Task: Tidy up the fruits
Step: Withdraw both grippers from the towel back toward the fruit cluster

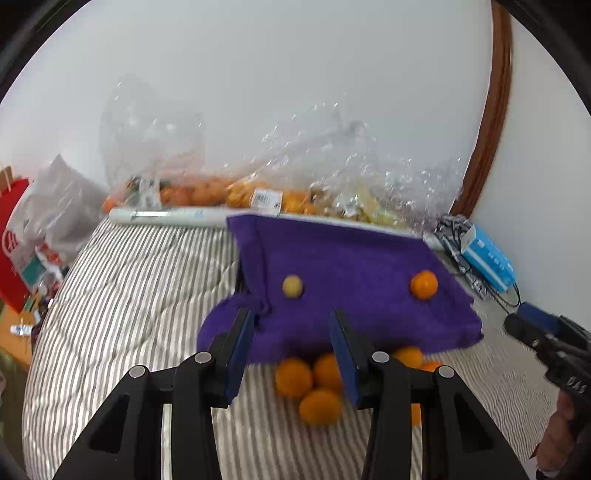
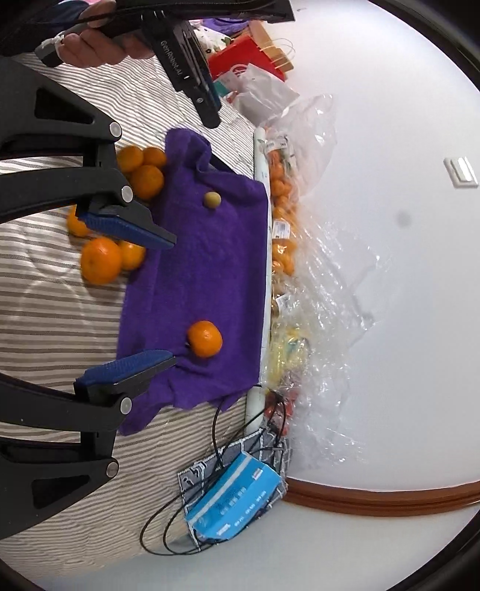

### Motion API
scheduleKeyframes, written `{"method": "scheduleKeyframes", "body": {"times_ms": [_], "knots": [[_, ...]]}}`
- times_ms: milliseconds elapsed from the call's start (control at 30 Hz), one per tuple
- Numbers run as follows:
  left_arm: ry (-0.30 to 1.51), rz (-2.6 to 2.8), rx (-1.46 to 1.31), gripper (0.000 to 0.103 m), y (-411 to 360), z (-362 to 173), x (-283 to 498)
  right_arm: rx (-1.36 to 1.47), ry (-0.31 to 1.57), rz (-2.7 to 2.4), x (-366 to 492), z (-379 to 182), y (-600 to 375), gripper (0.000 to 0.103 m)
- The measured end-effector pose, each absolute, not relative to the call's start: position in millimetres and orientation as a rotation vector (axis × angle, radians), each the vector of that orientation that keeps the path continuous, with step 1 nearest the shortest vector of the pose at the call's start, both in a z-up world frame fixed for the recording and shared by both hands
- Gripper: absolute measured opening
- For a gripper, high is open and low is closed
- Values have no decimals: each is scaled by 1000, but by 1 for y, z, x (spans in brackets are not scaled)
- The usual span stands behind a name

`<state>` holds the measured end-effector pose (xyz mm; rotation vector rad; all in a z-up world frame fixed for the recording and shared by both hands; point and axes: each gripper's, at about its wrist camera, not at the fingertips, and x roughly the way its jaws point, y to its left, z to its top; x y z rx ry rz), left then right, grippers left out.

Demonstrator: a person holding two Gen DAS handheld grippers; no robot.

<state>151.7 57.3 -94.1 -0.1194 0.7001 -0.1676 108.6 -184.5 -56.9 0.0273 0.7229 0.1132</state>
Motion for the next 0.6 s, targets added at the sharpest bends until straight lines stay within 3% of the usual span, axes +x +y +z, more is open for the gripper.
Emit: {"method": "scheduleKeyframes", "body": {"times_ms": [600], "knots": [[755, -147, -150, 41, 86, -94, 109, 54, 660, 114, 59, -28, -179, 58]]}}
